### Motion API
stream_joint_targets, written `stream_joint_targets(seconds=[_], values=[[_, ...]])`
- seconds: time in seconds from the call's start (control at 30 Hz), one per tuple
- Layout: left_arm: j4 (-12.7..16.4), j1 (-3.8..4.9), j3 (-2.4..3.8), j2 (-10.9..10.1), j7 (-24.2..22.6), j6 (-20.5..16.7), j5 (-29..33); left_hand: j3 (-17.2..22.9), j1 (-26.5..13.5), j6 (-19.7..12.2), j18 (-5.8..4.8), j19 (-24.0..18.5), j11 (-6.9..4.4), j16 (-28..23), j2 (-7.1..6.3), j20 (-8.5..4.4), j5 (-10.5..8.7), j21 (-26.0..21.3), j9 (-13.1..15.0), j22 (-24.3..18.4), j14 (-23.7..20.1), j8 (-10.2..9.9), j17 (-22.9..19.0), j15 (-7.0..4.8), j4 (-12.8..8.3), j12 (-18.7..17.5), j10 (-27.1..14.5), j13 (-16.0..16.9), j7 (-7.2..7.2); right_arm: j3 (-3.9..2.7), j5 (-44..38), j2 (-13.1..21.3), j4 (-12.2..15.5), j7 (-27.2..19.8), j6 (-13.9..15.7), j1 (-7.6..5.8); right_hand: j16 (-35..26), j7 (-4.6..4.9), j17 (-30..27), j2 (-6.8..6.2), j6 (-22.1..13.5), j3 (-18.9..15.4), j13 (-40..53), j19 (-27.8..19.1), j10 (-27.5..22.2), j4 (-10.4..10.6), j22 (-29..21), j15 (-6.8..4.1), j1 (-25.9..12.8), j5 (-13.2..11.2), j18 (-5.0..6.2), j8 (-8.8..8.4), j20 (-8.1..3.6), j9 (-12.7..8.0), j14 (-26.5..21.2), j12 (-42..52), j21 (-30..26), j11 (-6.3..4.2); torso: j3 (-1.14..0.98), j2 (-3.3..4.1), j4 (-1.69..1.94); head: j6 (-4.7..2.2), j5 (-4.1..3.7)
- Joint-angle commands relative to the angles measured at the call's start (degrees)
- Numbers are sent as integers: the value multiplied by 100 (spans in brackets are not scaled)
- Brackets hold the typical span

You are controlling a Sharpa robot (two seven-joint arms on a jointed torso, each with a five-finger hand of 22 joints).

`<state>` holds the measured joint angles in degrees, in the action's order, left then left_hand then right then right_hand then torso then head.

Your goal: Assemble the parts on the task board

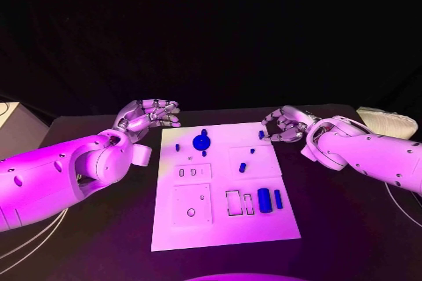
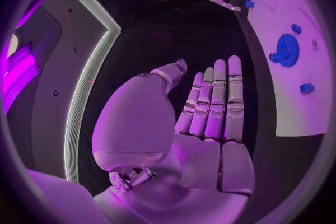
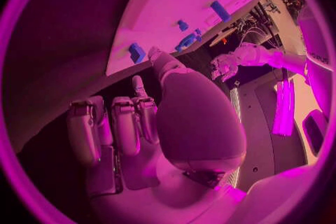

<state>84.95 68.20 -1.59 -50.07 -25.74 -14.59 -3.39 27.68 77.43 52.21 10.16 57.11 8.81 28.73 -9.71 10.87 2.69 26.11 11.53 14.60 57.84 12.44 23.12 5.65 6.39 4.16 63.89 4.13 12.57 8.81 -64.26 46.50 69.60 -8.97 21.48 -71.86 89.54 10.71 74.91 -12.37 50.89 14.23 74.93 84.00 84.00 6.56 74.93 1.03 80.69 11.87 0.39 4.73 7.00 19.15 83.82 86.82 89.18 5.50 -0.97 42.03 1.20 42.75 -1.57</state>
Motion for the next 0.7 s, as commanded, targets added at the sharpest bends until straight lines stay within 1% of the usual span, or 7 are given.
stream_joint_targets(seconds=[0.03, 0.13, 0.23, 0.43, 0.6, 0.63, 0.7], values=[[3, 0, 5, 13, -64, 137, -16, -4, 8, -31, 3, -29, 14, 6, 24, -8, 18, 33, 9, 6, -40, -33, 9, -9, -24, -25, -22, -5, 7, -1, -116, -40, -58, -85, -161, 42, 18, -11, 1415, -1, -16, -26, 1194, 536, 256, -2, 1412, 38, 63, 18, -7, -40, 27, -9, 594, -17, -26, 24, -9, -1, 15, 13, -18], [0, 0, 5, 7, -63, 139, -16, -4, 8, -31, 3, -29, 14, 6, 24, -8, 18, 33, 9, 6, -40, -33, 9, -9, -24, -25, -22, -5, 7, -2, -120, -85, -108, -68, -143, 76, 17, -11, 1414, 5, -13, -28, 1200, 537, 262, -3, 1415, 38, 72, 27, -8, -40, 27, -9, 594, -11, -23, 24, -6, 1, 8, -17, 0], [4, 0, 5, -1, -61, 137, -16, -4, 8, -31, 3, -29, 14, 6, 24, -8, 18, 33, 9, 6, -40, -33, 9, -9, -24, -25, -22, -5, 7, -2, -122, -145, -170, -44, -106, 96, 19, -12, 1420, 43, 3, -20, 1203, 539, 266, -3, 1418, 37, 99, 45, -9, -36, 27, -9, 596, -7, -20, 22, -2, 10, 5, -23, 5], [16, 0, 5, -10, -53, 143, -17, -4, 8, -31, 3, -29, 14, 6, 24, -8, 18, 33, 9, 6, -40, -33, 9, -9, -24, -25, -22, -5, 7, -2, -147, -275, -342, -46, -43, 114, 21, -18, 1425, 137, 52, 36, 1210, 542, 276, 12, 1421, 33, 129, 41, -10, -24, 24, -7, 597, 2, -16, 17, 7, 1, 11, -7, -12], [24, 1, 5, -23, -49, 137, -17, -4, 8, -31, 3, -29, 14, 6, 24, -8, 18, 33, 9, 6, -40, -33, 9, -9, -24, -25, -22, -5, 7, -2, -153, -341, -434, -46, 2, 118, 23, -24, 1432, 176, 93, 74, 1227, 547, 295, 28, 1429, 29, 124, 63, -12, -10, 22, -4, 599, 21, -8, 12, 8, 7, 21, 18, -21], [25, 1, 5, -25, -48, 136, -17, -4, 8, -31, 3, -29, 14, 6, 24, -8, 18, 33, 9, 6, -40, -33, 9, -9, -24, -25, -22, -5, 7, -2, -154, -351, -444, -46, 9, 119, 24, -25, 1436, 184, 100, 82, 1232, 549, 301, 32, 1431, 28, 121, 68, -13, -8, 21, -4, 600, 26, -5, 10, 2, 4, 12, 22, -12], [29, 1, 5, -30, -47, 133, -17, -4, 8, -31, 3, -29, 14, 6, 24, -8, 18, 33, 9, 6, -40, -33, 9, -9, -24, -25, -22, -5, 7, -2, -147, -375, -469, -50, 33, 119, 24, -27, 1437, 197, 114, 97, 1231, 547, 300, 40, 1429, 26, 114, 76, -12, -4, 19, -4, 600, 25, -7, 9, 0, 10, 18, 23, -6]])
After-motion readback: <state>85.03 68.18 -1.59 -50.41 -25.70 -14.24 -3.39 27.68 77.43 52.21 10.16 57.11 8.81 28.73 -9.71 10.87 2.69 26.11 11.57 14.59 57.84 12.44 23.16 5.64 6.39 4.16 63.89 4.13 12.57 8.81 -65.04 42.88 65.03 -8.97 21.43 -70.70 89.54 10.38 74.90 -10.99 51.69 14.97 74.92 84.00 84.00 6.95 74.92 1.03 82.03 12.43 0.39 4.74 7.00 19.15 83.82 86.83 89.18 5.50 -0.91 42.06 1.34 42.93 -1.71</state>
